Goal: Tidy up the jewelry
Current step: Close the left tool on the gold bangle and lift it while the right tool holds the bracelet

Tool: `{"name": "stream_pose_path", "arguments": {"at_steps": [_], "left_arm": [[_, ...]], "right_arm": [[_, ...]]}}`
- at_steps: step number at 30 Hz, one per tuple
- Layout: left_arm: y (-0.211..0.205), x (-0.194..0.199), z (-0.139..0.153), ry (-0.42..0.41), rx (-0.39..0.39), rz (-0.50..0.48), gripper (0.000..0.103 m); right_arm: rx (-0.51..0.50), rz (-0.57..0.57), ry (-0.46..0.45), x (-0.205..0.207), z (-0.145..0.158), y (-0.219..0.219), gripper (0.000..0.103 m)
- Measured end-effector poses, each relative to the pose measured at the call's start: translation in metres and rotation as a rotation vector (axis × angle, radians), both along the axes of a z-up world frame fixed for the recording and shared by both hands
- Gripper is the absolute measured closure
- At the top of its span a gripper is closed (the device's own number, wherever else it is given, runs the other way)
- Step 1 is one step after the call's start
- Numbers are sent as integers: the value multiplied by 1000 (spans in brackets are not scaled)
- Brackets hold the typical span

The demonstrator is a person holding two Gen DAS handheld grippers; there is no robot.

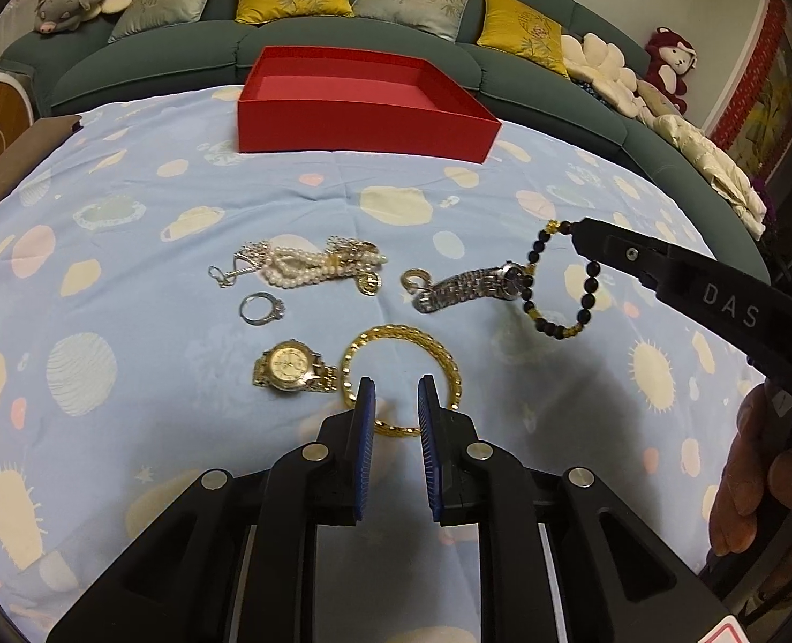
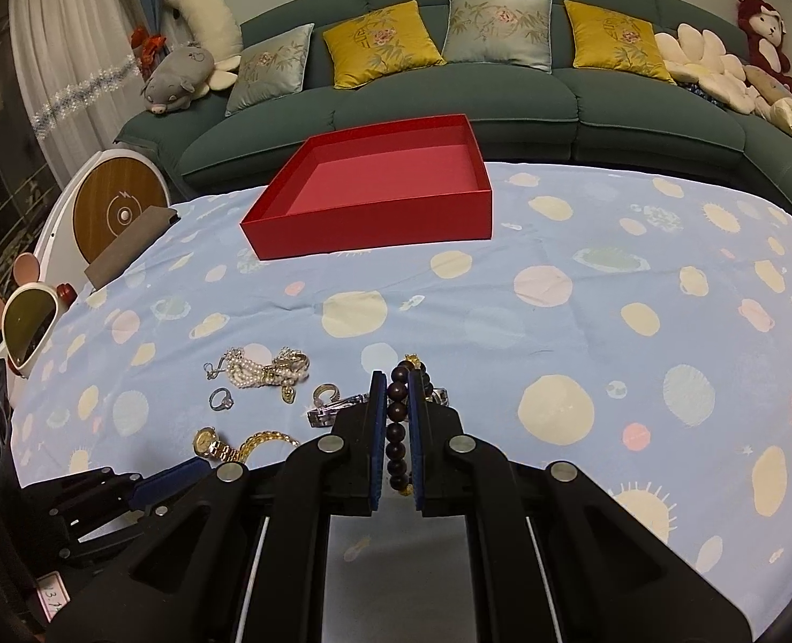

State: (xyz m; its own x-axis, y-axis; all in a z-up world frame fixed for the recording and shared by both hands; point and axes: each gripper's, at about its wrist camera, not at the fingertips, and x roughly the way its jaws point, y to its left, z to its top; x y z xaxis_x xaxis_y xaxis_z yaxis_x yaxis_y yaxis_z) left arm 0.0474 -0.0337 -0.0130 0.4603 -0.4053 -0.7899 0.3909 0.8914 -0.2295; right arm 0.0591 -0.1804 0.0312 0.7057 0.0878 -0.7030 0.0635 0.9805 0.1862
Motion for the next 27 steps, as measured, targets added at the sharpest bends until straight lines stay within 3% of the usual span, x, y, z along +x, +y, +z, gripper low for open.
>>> {"name": "stream_pose_path", "arguments": {"at_steps": [3,9,12,19,22,27], "left_arm": [[-8,-2,-8,17,33,-4,88],[-8,3,-11,2,26,14,89],[-9,7,-15,35,-4,5,103],[-1,3,-2,-3,-36,16,103],[5,0,5,-38,-15,43,101],[10,6,-7,6,11,76,95]], "right_arm": [[2,-4,0,0,0,-1,96],[8,-9,7,-3,-2,-5,96],[10,-3,8,-2,-2,-4,96],[9,4,8,-3,-3,-1,96],[14,-1,6,-3,-2,-2,96],[19,-3,11,-2,-3,-3,96]]}}
